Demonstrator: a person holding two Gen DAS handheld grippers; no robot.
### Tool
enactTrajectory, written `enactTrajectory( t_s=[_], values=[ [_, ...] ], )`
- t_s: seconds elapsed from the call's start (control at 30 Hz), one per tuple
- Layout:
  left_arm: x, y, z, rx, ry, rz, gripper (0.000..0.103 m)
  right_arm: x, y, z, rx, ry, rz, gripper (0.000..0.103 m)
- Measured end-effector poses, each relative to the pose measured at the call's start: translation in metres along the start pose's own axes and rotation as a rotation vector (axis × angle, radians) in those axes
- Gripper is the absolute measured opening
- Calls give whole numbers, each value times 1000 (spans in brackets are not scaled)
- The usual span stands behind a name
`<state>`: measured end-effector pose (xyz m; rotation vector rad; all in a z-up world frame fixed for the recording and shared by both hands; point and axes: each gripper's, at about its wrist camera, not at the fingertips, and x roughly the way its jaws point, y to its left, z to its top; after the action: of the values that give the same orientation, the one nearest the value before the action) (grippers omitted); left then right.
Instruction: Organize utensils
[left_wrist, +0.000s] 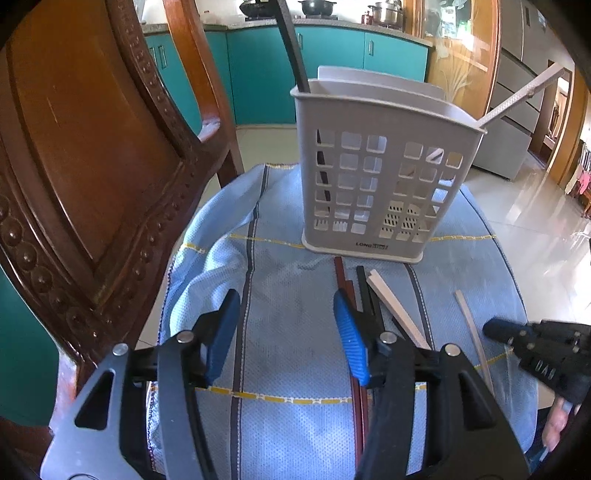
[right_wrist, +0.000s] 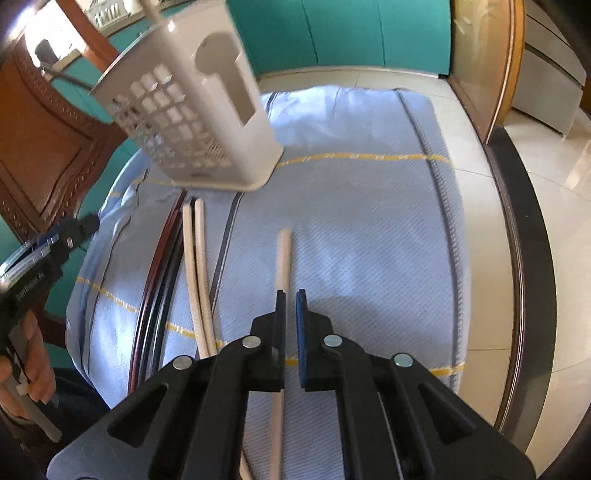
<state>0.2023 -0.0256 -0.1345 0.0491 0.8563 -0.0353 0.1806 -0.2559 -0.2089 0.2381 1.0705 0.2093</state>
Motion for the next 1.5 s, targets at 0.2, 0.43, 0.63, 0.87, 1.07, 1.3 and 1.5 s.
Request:
enactTrajectory(
  t_s=[0.2,0.43,0.63,0.87,1.07,1.3,1.5],
  values=[
    [20,2,-4,-26,109,-70,53,-7,0,1,-28,-23,38,11],
    [36,-8,-15,-16,198,-135,41,3,29,-5,-146,4,2,16],
    [51,-22,-23,25,253,-150,40,6,27,-2,-137,9,-12,23],
    [46,-24,-20,49,264,-123,22,9,24,-4,-139,15,-39,25],
    [36,-10,-15,2,250,-173,1,11,28,-3,-144,14,-40,25],
    [22,-5,-13,13,226,-171,1,13,31,-3,-150,15,-46,29],
    [37,-8,-15,26,259,-125,1,15,35,-3,-164,15,-60,29]
  ],
)
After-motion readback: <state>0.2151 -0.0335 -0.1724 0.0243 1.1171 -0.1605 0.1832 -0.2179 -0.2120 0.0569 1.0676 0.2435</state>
